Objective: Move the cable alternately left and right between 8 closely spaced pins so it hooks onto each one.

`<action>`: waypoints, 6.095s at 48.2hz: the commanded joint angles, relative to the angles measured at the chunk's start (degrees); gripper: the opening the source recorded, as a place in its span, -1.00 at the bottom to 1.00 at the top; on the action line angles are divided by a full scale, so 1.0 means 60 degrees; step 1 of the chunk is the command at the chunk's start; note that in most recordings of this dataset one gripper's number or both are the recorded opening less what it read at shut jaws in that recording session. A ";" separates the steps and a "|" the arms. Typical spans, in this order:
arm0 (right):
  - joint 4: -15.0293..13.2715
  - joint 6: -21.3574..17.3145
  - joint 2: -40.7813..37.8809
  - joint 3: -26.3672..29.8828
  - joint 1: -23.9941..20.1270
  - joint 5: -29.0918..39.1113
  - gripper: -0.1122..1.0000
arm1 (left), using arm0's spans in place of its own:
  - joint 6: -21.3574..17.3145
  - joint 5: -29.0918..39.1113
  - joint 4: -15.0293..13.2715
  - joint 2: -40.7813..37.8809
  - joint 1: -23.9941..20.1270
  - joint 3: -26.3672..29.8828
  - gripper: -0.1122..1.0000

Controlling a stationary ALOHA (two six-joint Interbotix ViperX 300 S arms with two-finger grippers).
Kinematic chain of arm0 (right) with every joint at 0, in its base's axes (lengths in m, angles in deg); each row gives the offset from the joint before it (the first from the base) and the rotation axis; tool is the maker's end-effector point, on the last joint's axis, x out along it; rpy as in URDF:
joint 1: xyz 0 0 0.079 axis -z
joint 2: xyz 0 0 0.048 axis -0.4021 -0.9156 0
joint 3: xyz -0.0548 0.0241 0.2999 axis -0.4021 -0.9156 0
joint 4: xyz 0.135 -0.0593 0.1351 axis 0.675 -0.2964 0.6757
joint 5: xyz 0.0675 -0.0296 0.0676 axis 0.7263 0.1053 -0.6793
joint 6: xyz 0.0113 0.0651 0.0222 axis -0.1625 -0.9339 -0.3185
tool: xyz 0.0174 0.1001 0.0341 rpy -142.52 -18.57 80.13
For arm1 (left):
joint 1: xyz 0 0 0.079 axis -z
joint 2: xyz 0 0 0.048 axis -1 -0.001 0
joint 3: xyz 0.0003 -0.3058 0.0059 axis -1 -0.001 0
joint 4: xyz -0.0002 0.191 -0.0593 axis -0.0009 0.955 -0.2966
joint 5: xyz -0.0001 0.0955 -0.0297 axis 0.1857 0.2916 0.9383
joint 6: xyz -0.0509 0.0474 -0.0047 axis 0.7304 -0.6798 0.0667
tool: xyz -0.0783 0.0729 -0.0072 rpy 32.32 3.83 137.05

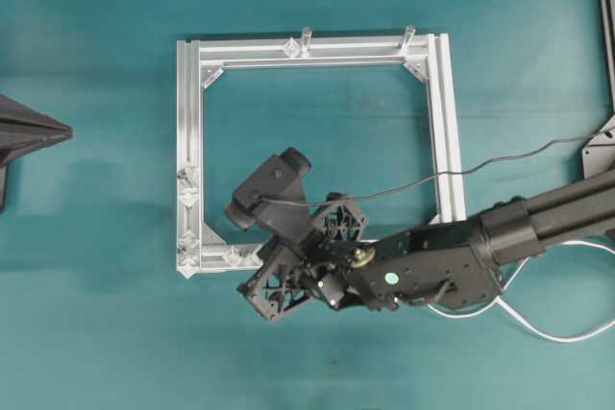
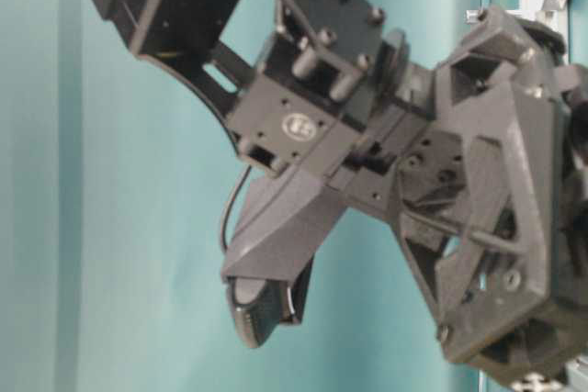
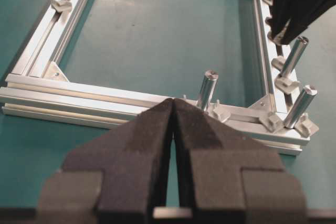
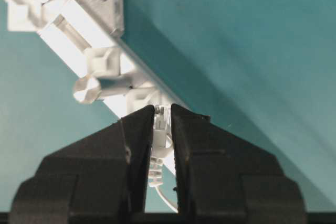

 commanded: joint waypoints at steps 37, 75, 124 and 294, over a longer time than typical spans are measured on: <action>-0.0059 0.0029 0.0205 0.0059 0.0220 -0.0015 -0.55 | 0.0073 -0.0044 0.0015 -0.0088 0.0029 0.0117 -0.80; -0.0205 0.0088 0.0220 0.0059 0.0894 -0.0015 -0.54 | 0.0073 -0.0044 0.0015 -0.0088 0.0029 0.0117 -0.80; -0.0205 0.0776 0.0205 0.0278 0.1860 -0.0806 -0.55 | 0.0073 -0.0044 0.0015 -0.0088 0.0029 0.0117 -0.80; -0.0220 0.1479 -0.1069 0.2109 -0.0073 -0.1450 -0.54 | 0.0088 -0.0044 0.0015 -0.0088 0.0029 0.0117 -0.80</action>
